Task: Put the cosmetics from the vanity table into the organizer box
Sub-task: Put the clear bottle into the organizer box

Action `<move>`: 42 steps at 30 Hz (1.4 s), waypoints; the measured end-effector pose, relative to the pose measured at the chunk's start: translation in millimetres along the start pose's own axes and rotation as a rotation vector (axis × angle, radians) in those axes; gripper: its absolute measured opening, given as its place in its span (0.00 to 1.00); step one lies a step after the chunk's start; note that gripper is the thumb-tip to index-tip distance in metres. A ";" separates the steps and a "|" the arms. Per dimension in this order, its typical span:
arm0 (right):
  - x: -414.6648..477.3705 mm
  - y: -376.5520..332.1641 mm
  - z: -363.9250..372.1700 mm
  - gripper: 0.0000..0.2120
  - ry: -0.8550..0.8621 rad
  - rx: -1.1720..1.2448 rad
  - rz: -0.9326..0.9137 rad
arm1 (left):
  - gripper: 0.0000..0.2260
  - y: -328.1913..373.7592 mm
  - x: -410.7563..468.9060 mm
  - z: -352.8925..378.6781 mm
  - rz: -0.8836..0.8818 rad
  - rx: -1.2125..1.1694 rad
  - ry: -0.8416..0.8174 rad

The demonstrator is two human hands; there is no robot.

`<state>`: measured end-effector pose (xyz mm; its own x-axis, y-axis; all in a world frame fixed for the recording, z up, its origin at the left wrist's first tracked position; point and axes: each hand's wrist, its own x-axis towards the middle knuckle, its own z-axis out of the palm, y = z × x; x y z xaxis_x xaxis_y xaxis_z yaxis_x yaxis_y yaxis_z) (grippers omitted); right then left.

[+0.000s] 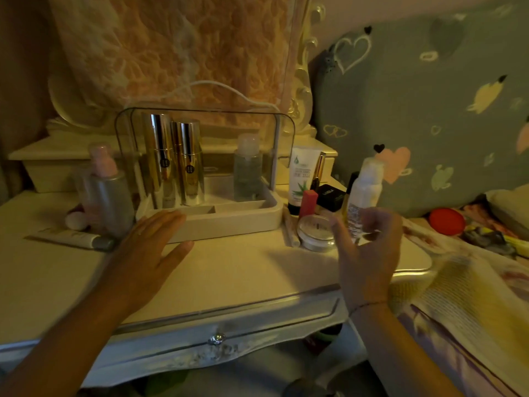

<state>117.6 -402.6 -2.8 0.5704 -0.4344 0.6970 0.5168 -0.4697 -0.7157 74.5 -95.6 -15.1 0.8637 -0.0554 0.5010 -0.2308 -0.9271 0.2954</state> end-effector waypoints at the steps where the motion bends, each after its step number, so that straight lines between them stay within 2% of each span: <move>1: 6.4 7.7 -6.5 0.21 0.048 -0.032 0.051 | 0.36 -0.3 -0.1 0.6 0.002 0.017 -0.006; 3: 18.3 20.6 -12.3 0.26 0.044 -0.076 0.139 | 0.37 -0.3 -0.2 1.3 0.006 0.036 -0.007; 5: 27.3 31.2 -12.3 0.29 -0.035 -0.090 0.213 | 0.38 0.6 -0.6 1.4 -0.001 0.047 -0.012; 8: 33.1 40.9 -9.3 0.27 -0.133 -0.098 0.264 | 0.39 3.8 -1.2 -0.1 -0.007 0.040 -0.019; 10: 33.3 44.9 -7.2 0.21 -0.170 -0.104 0.257 | 0.38 6.4 -1.7 -1.2 -0.011 0.032 -0.014; 12: 32.3 46.7 -6.1 0.17 -0.194 -0.120 0.257 | 0.33 9.3 -2.0 -2.1 -0.025 0.032 -0.003; 16: 30.7 40.6 -8.7 0.17 -0.189 -0.183 0.236 | 0.29 10.3 -1.6 -3.1 -0.021 0.031 0.001; 19: 27.7 22.1 -12.7 0.18 -0.148 -0.185 0.144 | 0.28 8.9 -2.0 -2.5 -0.020 0.020 0.006; 24: 23.5 -32.6 -4.8 0.17 -0.204 -0.002 0.057 | 0.29 5.1 -3.4 1.1 -0.024 0.006 0.011; 30: 10.3 -73.8 48.5 0.15 -0.404 0.141 0.029 | 0.28 3.3 -3.4 2.8 -0.035 -0.011 0.015; 39: 6.5 -71.3 148.0 0.17 -0.576 0.051 -0.004 | 0.26 5.2 -3.2 1.0 -0.043 -0.030 0.033; 42: 15.1 -65.7 174.6 0.18 -0.628 0.011 0.065 | 0.26 4.1 -3.7 1.4 -0.036 -0.030 0.036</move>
<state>203.7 -244.1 47.2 0.8652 0.0737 0.4960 0.4731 -0.4478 -0.7588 71.1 -99.7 -16.8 0.8551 -0.0079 0.5184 -0.2135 -0.9165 0.3382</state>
